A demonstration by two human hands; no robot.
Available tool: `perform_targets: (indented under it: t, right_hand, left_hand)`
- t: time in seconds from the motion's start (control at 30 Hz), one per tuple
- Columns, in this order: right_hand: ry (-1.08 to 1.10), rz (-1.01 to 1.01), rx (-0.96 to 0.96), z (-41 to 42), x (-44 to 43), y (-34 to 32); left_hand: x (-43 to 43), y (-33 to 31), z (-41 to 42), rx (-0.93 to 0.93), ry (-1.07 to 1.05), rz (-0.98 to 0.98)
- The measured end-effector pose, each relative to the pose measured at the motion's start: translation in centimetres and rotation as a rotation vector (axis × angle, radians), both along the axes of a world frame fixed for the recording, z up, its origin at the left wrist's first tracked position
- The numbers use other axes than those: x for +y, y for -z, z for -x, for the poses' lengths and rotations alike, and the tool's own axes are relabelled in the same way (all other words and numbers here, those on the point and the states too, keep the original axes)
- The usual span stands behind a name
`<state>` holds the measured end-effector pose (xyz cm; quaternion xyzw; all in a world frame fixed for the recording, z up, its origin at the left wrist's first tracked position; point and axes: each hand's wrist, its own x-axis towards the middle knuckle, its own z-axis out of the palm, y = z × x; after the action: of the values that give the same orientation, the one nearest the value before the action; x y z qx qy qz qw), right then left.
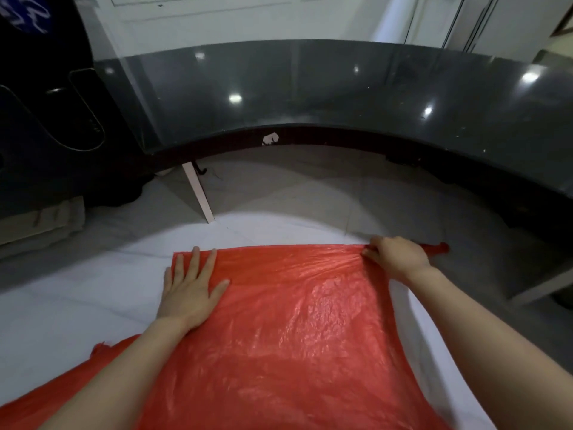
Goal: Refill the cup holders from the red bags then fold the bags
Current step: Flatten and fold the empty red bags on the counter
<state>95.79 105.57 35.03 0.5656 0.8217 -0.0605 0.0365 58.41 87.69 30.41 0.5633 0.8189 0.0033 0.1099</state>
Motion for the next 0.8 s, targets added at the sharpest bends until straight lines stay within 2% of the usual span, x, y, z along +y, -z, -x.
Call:
perform_targets:
  t: [0.17, 0.33, 0.43, 0.53, 0.6, 0.67, 0.8]
  right_hand:
    - [0.076, 0.007, -0.018, 0.1, 0.1, 0.2]
    - [0.064, -0.061, 0.008, -0.2, -0.3, 0.7]
    - [0.095, -0.063, -0.035, -0.1, -0.2, 0.8]
    - [0.138, -0.194, -0.113, 0.9, -0.7, 0.9]
    - [0.13, -0.317, -0.073, 2.4, -1.7, 0.8]
    - [0.018, -0.302, 0.027, 4.6, -3.3, 0.7]
    - [-0.327, -0.052, 0.186, 10.4, -7.9, 1.5]
  left_hand:
    - [0.1, -0.4, 0.0, -0.035, -0.009, -0.01]
    - [-0.3, -1.5, -0.1, 0.046, 0.07, -0.218]
    - [-0.3, -1.6, -0.5, -0.032, 0.095, -0.212]
    - [-0.3, -1.0, -0.3, -0.061, 0.092, -0.143]
    - [-0.2, -0.6, -0.3, -0.04, 0.092, -0.128]
    - [-0.1, -0.3, -0.3, -0.001, 0.088, -0.102]
    - [-0.1, 0.1, -0.1, 0.045, 0.072, -0.041]
